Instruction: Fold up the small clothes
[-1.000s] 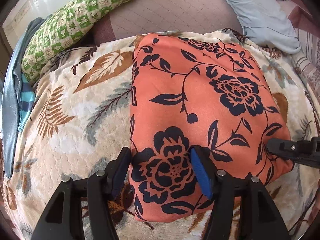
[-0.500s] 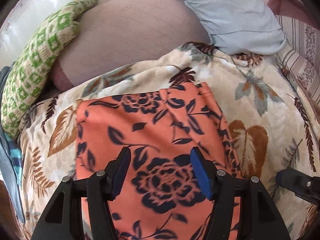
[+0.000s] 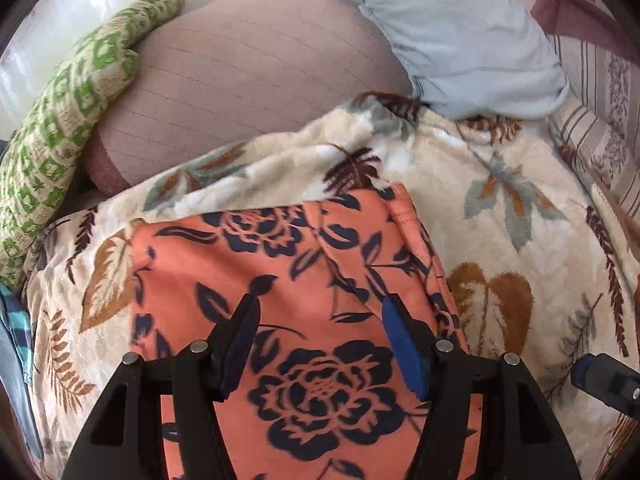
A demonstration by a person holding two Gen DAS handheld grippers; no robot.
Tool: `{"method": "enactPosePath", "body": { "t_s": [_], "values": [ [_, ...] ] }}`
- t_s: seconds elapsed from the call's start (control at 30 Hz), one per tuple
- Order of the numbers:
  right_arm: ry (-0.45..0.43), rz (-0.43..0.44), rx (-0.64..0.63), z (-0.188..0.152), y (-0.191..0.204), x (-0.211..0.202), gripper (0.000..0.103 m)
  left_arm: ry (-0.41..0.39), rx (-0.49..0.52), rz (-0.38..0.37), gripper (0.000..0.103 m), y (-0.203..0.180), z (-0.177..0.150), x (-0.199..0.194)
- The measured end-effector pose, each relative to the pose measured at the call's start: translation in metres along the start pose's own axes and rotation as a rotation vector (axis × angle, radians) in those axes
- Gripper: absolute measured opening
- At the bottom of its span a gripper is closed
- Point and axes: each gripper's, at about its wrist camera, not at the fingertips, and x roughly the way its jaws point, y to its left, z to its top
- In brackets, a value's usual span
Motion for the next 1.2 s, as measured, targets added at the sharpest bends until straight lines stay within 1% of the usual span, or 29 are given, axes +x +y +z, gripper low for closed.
{"method": "enactPosePath", "body": {
  "t_s": [0.1, 0.2, 0.27, 0.33, 0.4, 0.43, 0.47, 0.5, 0.53, 0.6, 0.7, 0.77, 0.83, 0.9, 0.93, 1.0, 1.03, 1.07, 1.13, 1.2],
  "values": [
    [0.01, 0.032, -0.058, -0.007, 0.012, 0.001, 0.016, -0.026, -0.059, 0.068, 0.064, 0.042, -0.004, -0.012],
    [0.049, 0.09, -0.138, -0.019, 0.032, 0.017, 0.016, 0.019, -0.104, 0.147, 0.064, 0.078, -0.012, -0.001],
    [0.09, 0.086, -0.194, -0.028, 0.045, 0.029, 0.016, 0.049, -0.128, 0.187, 0.064, 0.096, -0.02, 0.011],
    [0.125, 0.044, -0.246, -0.039, 0.053, 0.04, 0.016, 0.054, -0.149, 0.191, 0.067, 0.109, -0.029, 0.023],
    [0.17, -0.01, -0.274, -0.046, 0.054, 0.055, 0.016, 0.047, -0.164, 0.185, 0.071, 0.112, -0.037, 0.033],
    [0.206, -0.059, -0.272, -0.049, 0.05, 0.065, 0.016, 0.044, -0.153, 0.197, 0.072, 0.109, -0.04, 0.037],
    [0.248, -0.133, -0.264, -0.052, 0.043, 0.077, 0.016, 0.033, -0.13, 0.217, 0.073, 0.105, -0.042, 0.039],
    [0.297, -0.211, -0.259, -0.055, 0.033, 0.088, 0.018, 0.02, -0.103, 0.237, 0.073, 0.1, -0.043, 0.04],
    [0.331, -0.231, -0.249, -0.059, 0.025, 0.097, 0.019, 0.015, -0.079, 0.259, 0.073, 0.096, -0.043, 0.04],
    [0.325, -0.209, -0.24, -0.058, 0.022, 0.098, 0.019, 0.012, -0.055, 0.275, 0.073, 0.092, -0.043, 0.034],
    [0.326, -0.207, -0.239, -0.058, 0.022, 0.095, 0.019, -0.009, -0.039, 0.254, 0.073, 0.088, -0.052, 0.011],
    [0.319, -0.205, -0.233, -0.059, 0.02, 0.094, 0.019, -0.036, -0.024, 0.229, 0.073, 0.084, -0.07, -0.01],
    [0.314, -0.205, -0.232, -0.059, 0.02, 0.091, 0.019, -0.061, -0.016, 0.214, 0.073, 0.079, -0.094, -0.031],
    [0.306, -0.21, -0.227, -0.06, 0.022, 0.089, 0.019, -0.078, 0.008, 0.188, 0.073, 0.074, -0.12, -0.042],
    [0.302, -0.213, -0.227, -0.062, 0.022, 0.088, 0.019, -0.071, 0.042, 0.192, 0.073, 0.069, -0.13, -0.041],
    [0.295, -0.219, -0.232, -0.064, 0.022, 0.087, 0.019, -0.067, 0.109, 0.223, 0.077, 0.061, -0.147, -0.029],
    [0.293, -0.22, -0.238, -0.065, 0.022, 0.087, 0.019, -0.079, 0.108, 0.232, 0.078, 0.061, -0.151, -0.023],
    [0.288, -0.223, -0.244, -0.067, 0.023, 0.088, 0.019, -0.078, 0.085, 0.224, 0.078, 0.063, -0.151, -0.021],
    [0.271, -0.225, -0.262, -0.069, 0.024, 0.087, 0.019, -0.032, 0.034, 0.201, 0.078, 0.068, -0.144, -0.023],
    [0.257, -0.225, -0.272, -0.07, 0.025, 0.085, 0.019, -0.004, 0.032, 0.197, 0.078, 0.068, -0.14, -0.026]
  ]
}}
